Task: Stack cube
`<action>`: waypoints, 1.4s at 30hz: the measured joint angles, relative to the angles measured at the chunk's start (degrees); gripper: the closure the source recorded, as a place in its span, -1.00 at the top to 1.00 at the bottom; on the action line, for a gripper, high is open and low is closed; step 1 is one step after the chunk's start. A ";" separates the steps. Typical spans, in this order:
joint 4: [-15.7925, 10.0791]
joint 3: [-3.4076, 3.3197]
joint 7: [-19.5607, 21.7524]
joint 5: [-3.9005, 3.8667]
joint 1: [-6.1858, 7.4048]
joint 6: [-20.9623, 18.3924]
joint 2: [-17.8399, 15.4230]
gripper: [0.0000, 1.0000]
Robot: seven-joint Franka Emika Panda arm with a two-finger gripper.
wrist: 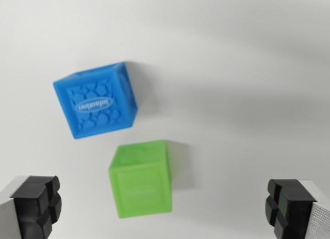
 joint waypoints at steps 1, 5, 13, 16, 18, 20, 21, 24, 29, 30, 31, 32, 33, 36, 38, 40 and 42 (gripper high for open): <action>-0.66 0.00 -0.38 0.01 0.00 0.68 -0.04 1.00; -3.22 0.00 -1.77 0.07 0.00 3.26 -0.06 1.00; -7.96 0.00 -4.55 0.25 0.00 8.44 0.06 1.00; -9.56 0.01 -5.57 0.32 0.00 10.39 0.31 1.00; -10.81 0.01 -6.40 0.39 0.00 11.98 0.63 1.00; -12.00 0.03 -7.22 0.45 0.00 13.54 1.01 1.00; -12.57 0.04 -7.60 0.48 0.00 14.38 1.23 1.00; -13.90 0.07 -8.57 0.57 0.00 16.33 1.82 1.00; -16.04 0.13 -10.06 0.76 0.00 19.90 3.19 1.00; -16.06 0.13 -10.10 0.76 0.00 20.59 3.78 1.00; -15.95 0.13 -10.10 0.76 0.00 21.46 4.64 1.00; -15.77 0.13 -10.11 0.76 0.00 22.30 5.69 1.00; -15.68 0.13 -10.11 0.76 0.00 22.71 6.26 1.00; -15.09 0.09 -10.10 0.71 0.00 25.26 9.74 1.00; -14.81 0.01 -10.10 0.66 0.07 26.53 11.35 1.00; -14.46 -0.10 -10.09 0.63 0.17 27.80 12.87 1.00; -14.14 -0.22 -10.09 0.63 0.31 28.89 14.18 1.00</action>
